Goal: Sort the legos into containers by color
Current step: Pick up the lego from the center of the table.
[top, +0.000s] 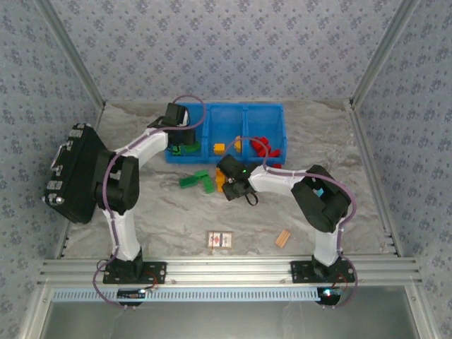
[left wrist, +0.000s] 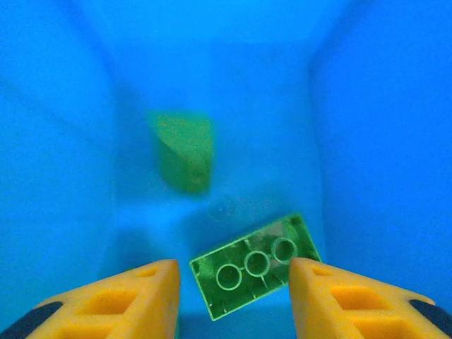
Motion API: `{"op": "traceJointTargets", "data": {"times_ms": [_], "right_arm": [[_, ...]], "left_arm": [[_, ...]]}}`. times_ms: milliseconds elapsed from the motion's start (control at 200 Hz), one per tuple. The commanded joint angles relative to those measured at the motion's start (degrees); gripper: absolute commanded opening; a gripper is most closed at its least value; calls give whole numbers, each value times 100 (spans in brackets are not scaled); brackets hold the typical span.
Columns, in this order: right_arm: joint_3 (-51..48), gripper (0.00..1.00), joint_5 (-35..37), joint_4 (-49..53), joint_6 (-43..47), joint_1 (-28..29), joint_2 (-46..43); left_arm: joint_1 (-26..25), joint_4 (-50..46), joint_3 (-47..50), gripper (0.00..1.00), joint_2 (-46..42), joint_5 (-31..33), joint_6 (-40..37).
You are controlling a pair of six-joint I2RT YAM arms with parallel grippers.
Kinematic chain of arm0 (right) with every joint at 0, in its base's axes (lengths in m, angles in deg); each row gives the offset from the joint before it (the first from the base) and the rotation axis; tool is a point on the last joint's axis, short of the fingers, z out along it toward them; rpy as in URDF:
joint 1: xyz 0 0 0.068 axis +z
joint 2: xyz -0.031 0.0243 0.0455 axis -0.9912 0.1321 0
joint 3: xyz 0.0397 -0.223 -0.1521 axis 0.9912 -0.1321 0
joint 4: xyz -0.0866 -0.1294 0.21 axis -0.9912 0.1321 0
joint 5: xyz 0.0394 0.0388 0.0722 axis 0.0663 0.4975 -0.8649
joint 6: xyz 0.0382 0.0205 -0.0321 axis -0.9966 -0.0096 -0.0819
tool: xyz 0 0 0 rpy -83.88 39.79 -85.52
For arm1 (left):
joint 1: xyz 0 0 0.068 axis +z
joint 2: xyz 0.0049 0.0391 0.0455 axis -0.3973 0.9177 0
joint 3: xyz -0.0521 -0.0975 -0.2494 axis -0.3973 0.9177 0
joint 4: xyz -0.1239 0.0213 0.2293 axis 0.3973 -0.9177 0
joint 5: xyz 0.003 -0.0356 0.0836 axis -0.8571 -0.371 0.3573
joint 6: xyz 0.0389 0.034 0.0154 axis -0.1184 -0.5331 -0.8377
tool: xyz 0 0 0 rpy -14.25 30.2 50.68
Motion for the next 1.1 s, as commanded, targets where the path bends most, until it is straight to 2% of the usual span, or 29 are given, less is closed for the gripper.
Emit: {"op": "traceJointTargets", "data": {"times_ms": [0, 155, 405, 615, 840, 950, 1095], "right_arm": [[226, 50, -24, -9, -99, 10, 170], [381, 45, -36, 80, -82, 12, 247], [408, 35, -34, 215, -129, -3, 313], [456, 32, -77, 396, -138, 8, 302], [767, 27, -112, 733, -72, 65, 205], [996, 27, -100, 1036, -65, 136, 91], [1287, 26, -58, 1388, -56, 237, -103]], "left_arm": [[15, 6, -241, 46, 116, -137, 77], [15, 42, -189, 47, 7, -182, 78], [13, -97, -59, 49, -675, -169, -113], [15, -55, 340, 54, -1649, -142, -256], [15, -109, 1011, 55, -2686, -180, -427], [15, -162, 1478, 56, -3180, 62, -672], [33, -226, 2035, 59, -3656, 712, -1003]]}}
